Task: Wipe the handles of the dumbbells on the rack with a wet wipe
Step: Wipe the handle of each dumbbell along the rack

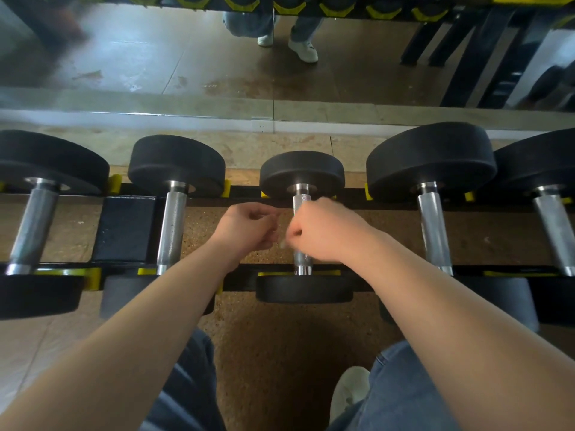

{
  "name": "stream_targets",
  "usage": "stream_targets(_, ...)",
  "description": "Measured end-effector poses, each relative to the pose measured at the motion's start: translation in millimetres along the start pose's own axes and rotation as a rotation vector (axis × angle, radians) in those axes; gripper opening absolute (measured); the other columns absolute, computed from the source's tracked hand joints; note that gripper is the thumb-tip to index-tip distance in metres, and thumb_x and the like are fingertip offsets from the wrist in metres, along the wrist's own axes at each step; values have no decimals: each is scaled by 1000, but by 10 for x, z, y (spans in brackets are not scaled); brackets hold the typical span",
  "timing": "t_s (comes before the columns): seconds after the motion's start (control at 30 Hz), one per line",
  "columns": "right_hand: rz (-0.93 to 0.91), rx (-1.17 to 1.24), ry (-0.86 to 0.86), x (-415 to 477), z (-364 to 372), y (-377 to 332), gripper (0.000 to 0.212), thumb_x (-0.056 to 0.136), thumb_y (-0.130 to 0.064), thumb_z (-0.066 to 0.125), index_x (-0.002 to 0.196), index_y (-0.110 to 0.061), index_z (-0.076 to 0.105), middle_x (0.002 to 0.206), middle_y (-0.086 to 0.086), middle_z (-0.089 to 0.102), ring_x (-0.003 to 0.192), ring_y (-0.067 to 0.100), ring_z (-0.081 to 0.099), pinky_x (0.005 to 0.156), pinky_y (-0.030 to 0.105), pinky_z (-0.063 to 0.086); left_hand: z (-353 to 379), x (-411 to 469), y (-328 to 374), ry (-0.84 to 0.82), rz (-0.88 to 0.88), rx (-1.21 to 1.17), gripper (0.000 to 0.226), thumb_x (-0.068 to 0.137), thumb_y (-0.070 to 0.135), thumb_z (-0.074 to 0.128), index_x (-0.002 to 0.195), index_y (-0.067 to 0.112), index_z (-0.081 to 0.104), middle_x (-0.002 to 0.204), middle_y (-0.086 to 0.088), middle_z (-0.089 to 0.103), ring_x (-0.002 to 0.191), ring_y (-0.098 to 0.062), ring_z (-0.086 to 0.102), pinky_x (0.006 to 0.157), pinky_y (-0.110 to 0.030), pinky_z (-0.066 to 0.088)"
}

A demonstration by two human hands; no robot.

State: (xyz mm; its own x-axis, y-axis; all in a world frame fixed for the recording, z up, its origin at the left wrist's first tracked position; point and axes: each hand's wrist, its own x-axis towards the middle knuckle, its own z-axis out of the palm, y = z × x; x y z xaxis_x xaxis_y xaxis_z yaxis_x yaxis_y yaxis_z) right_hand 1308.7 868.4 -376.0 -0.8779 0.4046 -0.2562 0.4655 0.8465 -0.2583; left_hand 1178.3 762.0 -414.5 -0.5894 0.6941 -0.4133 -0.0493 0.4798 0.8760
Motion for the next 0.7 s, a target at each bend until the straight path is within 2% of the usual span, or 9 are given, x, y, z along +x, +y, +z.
stream_targets(0.07, -36, 28, -188, -70, -11, -60, 19, 96, -38, 66, 101, -27, 80, 84, -7, 69, 75, 11, 65, 74, 33, 59, -14, -12, 4, -61, -7, 5, 29, 97, 6, 64, 116, 26, 73, 112, 1, 68, 102, -14, 69, 85, -35, 63)
stream_targets(0.1, -47, 63, -204, -86, -9, -65, 19, 95, -40, 66, 102, -27, 80, 84, -8, 70, 76, 10, 64, 74, 32, 58, -17, -21, 7, -90, -7, -3, 30, 97, 5, 64, 115, 27, 73, 116, 3, 67, 105, -14, 68, 88, -37, 63)
stream_targets(0.2, 12, 262, 56, -85, -39, 36, 19, 97, -40, 65, 107, -32, 79, 90, -12, 71, 79, 4, 65, 75, 25, 54, -20, -65, 42, -161, 30, -97, 20, 100, 13, 63, 112, 25, 74, 113, -3, 74, 104, -18, 72, 86, -38, 62)
stream_targets(0.27, 73, 427, 246, -77, -72, 119, 17, 96, -37, 67, 109, -32, 78, 98, -16, 72, 86, 0, 65, 72, 14, 48, -21, -83, 61, -223, 64, -186, 18, 102, 17, 62, 115, 22, 73, 109, -4, 77, 102, -19, 74, 85, -36, 59)
stream_targets(0.37, 137, 602, 321, -80, -68, 112, 15, 95, -34, 70, 107, -29, 76, 98, -15, 72, 86, -5, 64, 68, 8, 42, -22, -75, 67, -288, 124, -297, 22, 100, 16, 62, 121, 15, 71, 112, -7, 77, 105, -21, 73, 86, -34, 57)
stream_targets(0.47, 152, 707, 320, -58, -54, 67, 19, 95, -32, 70, 113, -28, 74, 100, -13, 74, 87, -3, 66, 71, 14, 49, -32, -71, 92, -301, 151, -364, 28, 92, 20, 68, 118, 13, 71, 113, -6, 76, 104, -20, 74, 86, -32, 59)
stream_targets(0.57, 185, 781, 305, -28, -74, 92, 21, 98, -26, 67, 118, -30, 72, 98, -18, 68, 87, 1, 66, 64, 14, 46, 4, -30, 102, -171, 139, -379, 20, 91, 12, 73, 110, 16, 74, 99, -4, 77, 96, -18, 74, 80, -26, 59)
stream_targets(0.63, 208, 688, 369, -21, -78, 133, 22, 100, -23, 62, 119, -30, 72, 104, -18, 65, 93, 0, 62, 65, 10, 41, 51, 33, 66, -6, 138, -282, 20, 91, 10, 76, 109, 18, 72, 96, -5, 76, 96, -21, 75, 83, -28, 61)
stream_targets(0.7, 232, 558, 426, -25, -91, 175, 24, 101, -20, 57, 119, -28, 72, 111, -13, 67, 98, 4, 62, 69, 13, 43, 105, 92, 31, 77, 133, -223, 22, 89, 15, 79, 110, 20, 72, 101, -5, 75, 96, -18, 76, 90, -35, 61)
